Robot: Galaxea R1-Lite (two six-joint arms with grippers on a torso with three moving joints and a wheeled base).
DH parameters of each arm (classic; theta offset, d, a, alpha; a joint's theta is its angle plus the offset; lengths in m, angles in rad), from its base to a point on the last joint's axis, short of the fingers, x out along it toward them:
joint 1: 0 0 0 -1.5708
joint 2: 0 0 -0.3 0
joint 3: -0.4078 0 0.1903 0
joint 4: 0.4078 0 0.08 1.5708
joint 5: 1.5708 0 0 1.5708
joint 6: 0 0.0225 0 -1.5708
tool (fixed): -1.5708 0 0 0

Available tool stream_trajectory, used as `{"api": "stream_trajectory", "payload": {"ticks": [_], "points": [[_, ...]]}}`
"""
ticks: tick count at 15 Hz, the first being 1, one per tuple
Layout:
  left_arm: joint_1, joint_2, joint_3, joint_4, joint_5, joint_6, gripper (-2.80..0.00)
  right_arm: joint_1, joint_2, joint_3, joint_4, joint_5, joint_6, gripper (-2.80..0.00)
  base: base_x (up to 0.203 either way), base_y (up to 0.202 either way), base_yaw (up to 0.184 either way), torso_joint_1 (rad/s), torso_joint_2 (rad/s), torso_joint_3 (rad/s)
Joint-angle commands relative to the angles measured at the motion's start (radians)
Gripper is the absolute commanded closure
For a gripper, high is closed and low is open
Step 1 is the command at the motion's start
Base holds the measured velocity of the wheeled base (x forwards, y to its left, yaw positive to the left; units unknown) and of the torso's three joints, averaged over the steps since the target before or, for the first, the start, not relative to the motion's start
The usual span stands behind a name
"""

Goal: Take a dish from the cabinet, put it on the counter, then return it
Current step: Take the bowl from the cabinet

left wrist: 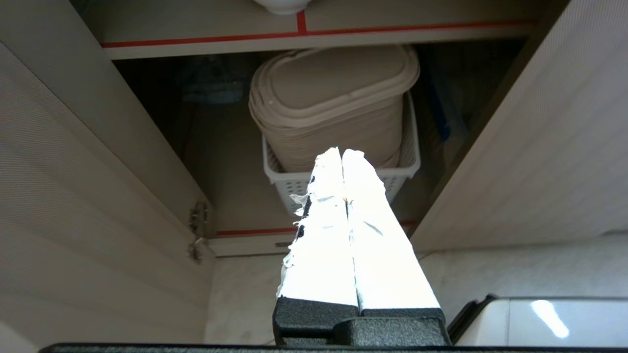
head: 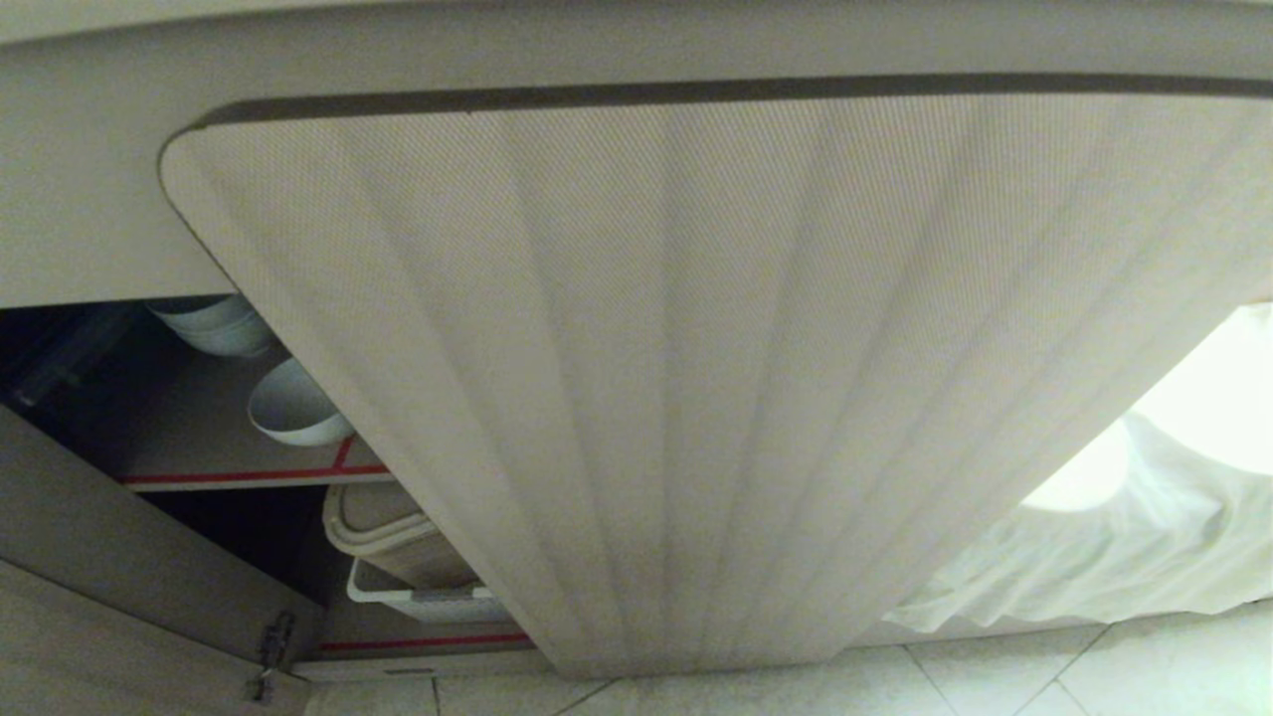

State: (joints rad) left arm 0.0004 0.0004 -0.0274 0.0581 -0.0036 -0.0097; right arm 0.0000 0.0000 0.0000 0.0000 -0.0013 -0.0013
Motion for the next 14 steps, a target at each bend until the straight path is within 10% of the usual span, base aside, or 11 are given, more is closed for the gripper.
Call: {"api": "stream_trajectory", "payload": {"ticks": [1, 14], "points": [[0.001, 0.000, 0.003, -0.003, 0.002, -0.007, 0.00, 0.000, 0.000, 0.000, 0.000, 0.000, 0.000, 0.00, 0.000, 0.000, 0.000, 0.000, 0.00, 0.000], [0.000, 0.000, 0.003, -0.008, 0.001, 0.015, 0.00, 0.002, 0.000, 0.000, 0.000, 0.000, 0.000, 0.00, 0.000, 0.000, 0.000, 0.000, 0.00, 0.000]]}}
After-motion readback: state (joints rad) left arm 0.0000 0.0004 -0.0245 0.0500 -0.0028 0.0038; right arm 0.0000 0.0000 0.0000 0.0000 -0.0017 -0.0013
